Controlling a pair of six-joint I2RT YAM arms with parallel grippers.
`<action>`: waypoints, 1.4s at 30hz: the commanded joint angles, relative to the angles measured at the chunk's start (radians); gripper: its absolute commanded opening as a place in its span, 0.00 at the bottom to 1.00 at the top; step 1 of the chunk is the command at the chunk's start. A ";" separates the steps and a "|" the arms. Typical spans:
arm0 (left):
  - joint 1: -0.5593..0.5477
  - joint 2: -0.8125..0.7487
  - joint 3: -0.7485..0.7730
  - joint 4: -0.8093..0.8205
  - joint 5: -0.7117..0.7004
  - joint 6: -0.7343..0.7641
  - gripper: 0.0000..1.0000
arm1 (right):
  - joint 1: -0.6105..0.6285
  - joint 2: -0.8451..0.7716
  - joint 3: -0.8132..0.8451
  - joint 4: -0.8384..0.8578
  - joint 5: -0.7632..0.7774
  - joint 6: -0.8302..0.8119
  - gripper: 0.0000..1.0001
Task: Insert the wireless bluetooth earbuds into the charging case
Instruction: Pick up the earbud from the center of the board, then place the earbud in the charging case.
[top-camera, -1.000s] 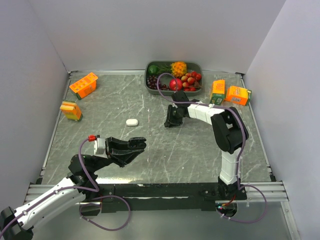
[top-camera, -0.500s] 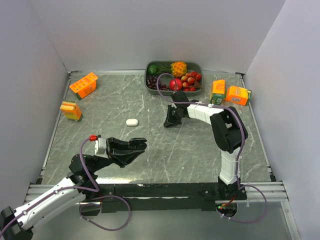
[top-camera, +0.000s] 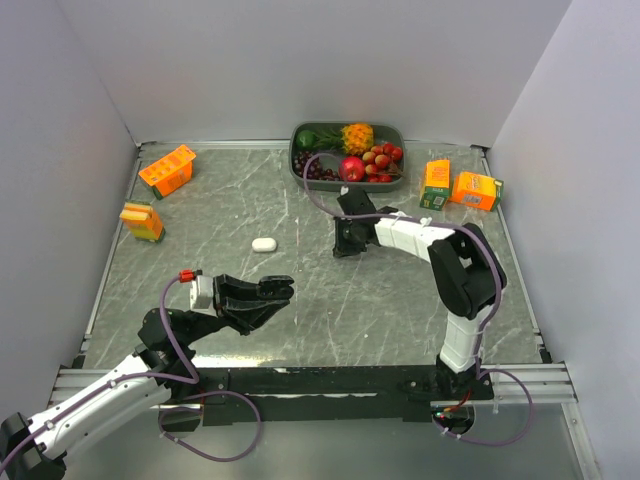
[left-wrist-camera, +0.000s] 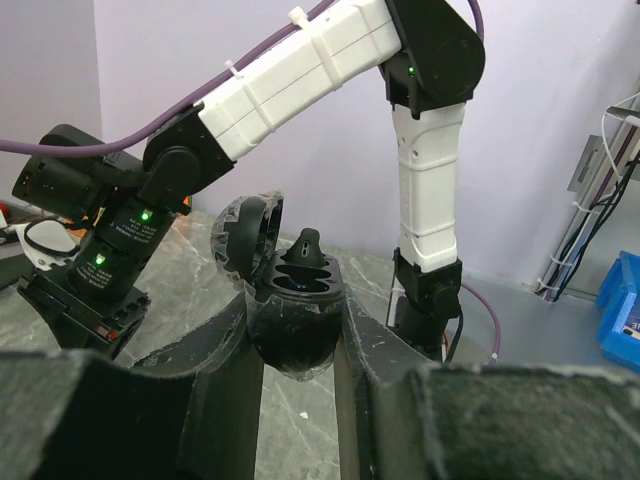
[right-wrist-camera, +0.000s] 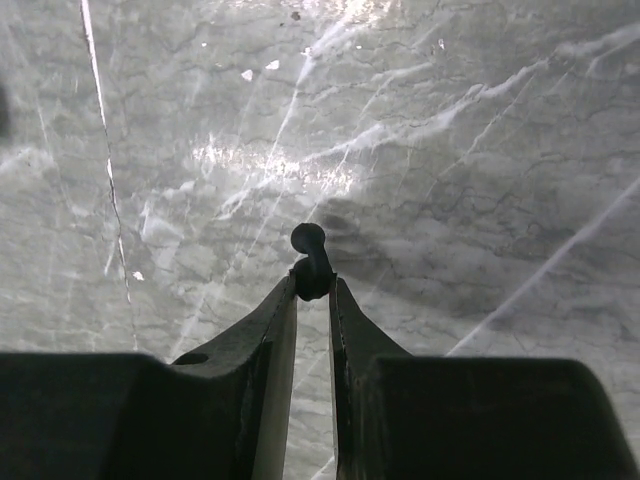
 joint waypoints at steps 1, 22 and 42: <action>-0.005 0.004 0.023 0.033 -0.003 0.005 0.01 | 0.054 -0.073 -0.012 -0.003 0.095 -0.084 0.01; -0.011 -0.039 0.032 0.002 -0.009 0.028 0.01 | 0.196 -0.640 -0.121 -0.023 -0.046 -0.279 0.00; -0.010 0.180 0.118 0.057 0.164 0.074 0.01 | 0.396 -1.067 0.049 -0.369 -0.236 -0.641 0.00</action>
